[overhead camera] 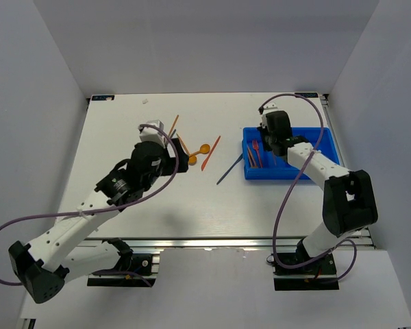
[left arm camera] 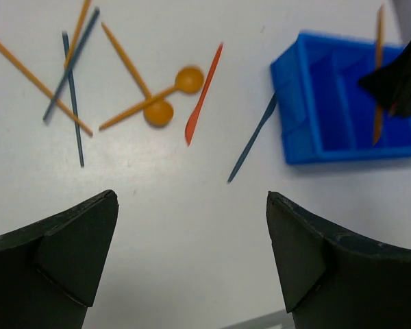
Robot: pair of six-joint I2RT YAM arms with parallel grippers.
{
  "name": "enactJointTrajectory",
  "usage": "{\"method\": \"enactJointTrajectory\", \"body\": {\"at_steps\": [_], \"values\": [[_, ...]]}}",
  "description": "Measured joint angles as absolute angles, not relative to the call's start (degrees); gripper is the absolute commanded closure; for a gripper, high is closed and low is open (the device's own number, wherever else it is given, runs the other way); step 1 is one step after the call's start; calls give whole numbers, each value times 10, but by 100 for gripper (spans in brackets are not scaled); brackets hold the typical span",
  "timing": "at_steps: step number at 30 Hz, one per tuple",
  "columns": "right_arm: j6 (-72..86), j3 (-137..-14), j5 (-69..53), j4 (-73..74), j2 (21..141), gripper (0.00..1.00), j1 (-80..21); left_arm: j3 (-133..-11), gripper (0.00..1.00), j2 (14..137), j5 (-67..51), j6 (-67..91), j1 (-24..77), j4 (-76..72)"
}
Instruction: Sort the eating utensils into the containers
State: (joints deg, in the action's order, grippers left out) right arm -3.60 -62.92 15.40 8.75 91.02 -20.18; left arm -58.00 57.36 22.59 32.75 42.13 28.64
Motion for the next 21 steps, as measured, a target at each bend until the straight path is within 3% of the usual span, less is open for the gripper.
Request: {"method": "enactJointTrajectory", "body": {"at_steps": [7,10,13,14,16,21], "values": [[-93,-634,154,56,951,100,-165,-529,2,581,171,324,421,300],[-101,-633,153,43,970,94,-151,-529,2,574,160,324,421,293],[-103,-629,157,36,988,81,-143,-529,2,565,152,324,421,284],[-103,-628,160,37,991,70,-143,-529,2,562,148,324,421,281],[-103,-628,165,37,992,59,-143,-529,2,556,143,324,421,277],[-100,-628,175,35,984,42,-144,-529,2,547,136,324,421,270]]}}
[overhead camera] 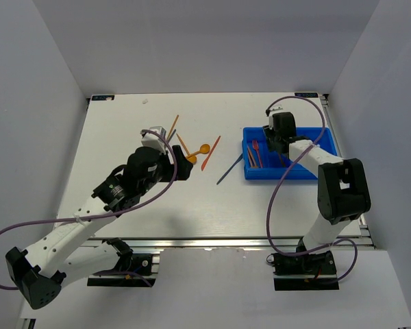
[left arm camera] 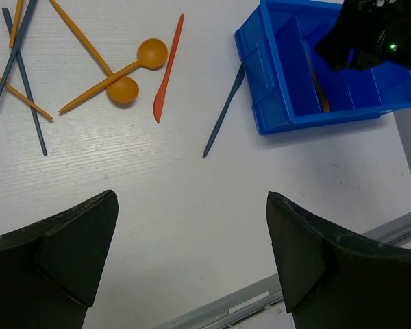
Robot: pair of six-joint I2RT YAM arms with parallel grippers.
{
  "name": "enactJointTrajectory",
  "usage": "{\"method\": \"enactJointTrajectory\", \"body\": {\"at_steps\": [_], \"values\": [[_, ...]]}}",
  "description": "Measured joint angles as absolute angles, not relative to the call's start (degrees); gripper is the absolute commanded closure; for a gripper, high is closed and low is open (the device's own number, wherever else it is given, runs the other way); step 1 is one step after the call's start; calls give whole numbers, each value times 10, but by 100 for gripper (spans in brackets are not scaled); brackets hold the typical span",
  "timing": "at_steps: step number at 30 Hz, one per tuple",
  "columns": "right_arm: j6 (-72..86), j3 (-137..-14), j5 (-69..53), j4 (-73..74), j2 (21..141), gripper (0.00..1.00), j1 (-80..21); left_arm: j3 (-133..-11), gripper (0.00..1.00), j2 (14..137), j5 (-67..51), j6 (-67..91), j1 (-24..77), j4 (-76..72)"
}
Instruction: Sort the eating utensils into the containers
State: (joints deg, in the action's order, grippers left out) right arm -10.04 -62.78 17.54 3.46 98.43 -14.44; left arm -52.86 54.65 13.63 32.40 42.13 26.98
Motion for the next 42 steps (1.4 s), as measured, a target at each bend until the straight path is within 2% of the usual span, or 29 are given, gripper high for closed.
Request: {"method": "enactJointTrajectory", "body": {"at_steps": [8,13,14,16,19,25,32,35,38,39,40,42], "values": [[-86,-629,190,46,916,40,-144,-517,2,547,128,324,421,256],[-38,-664,173,84,914,42,-144,-514,2,556,128,326,421,249],[-22,-672,165,97,914,35,-145,-514,2,559,130,327,421,248],[24,-682,152,118,905,11,-152,-514,2,571,134,329,421,247],[74,-671,136,147,850,11,-176,-522,2,611,143,328,421,244],[152,-642,105,166,667,11,-218,-556,2,700,168,318,421,242],[165,-591,104,214,601,11,-214,-635,2,805,218,265,421,244],[165,-570,105,248,587,11,-215,-701,6,889,217,237,421,244],[165,-564,104,272,571,11,-214,-747,15,965,201,205,421,238],[165,-564,103,276,566,12,-214,-760,24,990,191,194,419,236],[165,-564,103,277,561,12,-214,-776,28,1016,178,185,416,239],[166,-563,99,283,548,12,-214,-825,30,1075,149,169,410,246]]}}
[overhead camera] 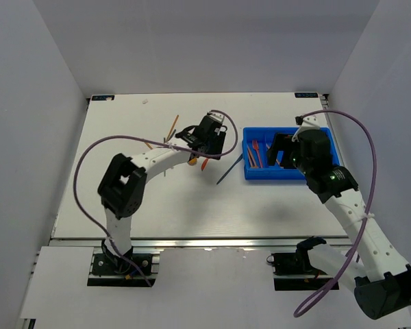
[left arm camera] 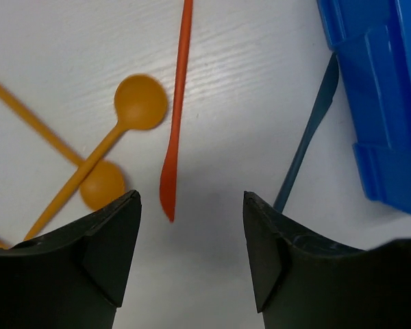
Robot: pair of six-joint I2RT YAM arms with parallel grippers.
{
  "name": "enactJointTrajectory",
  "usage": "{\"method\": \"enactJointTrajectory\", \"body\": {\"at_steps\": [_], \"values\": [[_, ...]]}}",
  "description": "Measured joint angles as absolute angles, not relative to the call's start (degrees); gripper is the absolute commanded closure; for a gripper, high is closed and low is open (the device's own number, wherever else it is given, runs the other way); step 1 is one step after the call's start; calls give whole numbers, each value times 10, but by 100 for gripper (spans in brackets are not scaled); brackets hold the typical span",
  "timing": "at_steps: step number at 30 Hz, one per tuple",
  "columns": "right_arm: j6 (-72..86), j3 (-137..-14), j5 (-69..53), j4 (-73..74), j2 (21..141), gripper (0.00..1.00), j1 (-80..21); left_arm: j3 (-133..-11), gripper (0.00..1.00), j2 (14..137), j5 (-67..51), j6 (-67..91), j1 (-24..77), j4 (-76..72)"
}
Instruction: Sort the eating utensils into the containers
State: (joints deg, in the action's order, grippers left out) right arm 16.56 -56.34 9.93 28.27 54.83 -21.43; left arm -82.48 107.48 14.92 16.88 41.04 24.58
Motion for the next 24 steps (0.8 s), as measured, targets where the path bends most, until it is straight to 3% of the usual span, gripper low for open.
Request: {"method": "enactJointTrajectory", "body": {"at_steps": [13,19,24], "values": [[180,-535,53,304,509,13,-214,-1141,32,1339,71,94,357,307],[181,-535,39,305,498,14,-214,-1197,43,1403,54,82,343,330],[180,-535,32,305,491,14,-214,-1196,60,1411,51,81,338,333]]}}
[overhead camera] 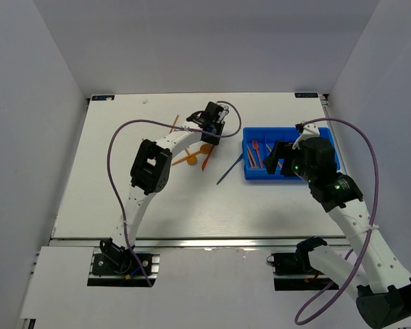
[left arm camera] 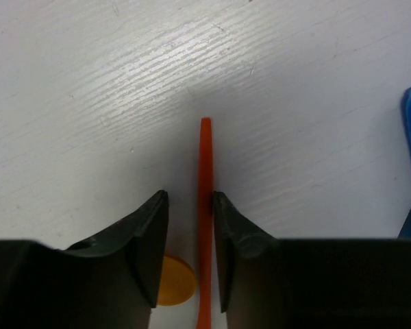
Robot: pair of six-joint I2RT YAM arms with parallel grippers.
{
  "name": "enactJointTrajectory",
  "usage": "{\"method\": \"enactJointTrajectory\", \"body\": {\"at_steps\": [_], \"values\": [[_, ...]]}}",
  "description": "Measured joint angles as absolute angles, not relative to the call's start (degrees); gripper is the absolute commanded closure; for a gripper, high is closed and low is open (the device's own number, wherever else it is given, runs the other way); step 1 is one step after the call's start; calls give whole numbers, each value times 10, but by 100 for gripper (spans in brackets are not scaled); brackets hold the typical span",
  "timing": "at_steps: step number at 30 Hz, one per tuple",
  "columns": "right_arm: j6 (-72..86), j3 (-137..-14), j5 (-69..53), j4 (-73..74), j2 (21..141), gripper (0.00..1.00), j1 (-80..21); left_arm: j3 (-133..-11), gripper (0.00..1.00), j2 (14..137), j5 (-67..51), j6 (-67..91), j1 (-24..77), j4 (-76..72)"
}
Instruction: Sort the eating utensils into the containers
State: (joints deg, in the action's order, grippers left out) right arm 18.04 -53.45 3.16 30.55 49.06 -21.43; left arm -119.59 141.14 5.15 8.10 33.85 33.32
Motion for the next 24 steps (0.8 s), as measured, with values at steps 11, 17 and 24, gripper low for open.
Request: {"method": "enactJointTrajectory", "body": {"at_steps": [11,17,24], "values": [[181,-535,23,315,488,16,-214,-1154,76,1391,49,94,339,319],[181,-535,21,322,486,16,-214,-1153,100,1390,65,101,347,325],[180,-538,20,330,482,16,-214,-1114,100,1363,68,124,365,326]]}}
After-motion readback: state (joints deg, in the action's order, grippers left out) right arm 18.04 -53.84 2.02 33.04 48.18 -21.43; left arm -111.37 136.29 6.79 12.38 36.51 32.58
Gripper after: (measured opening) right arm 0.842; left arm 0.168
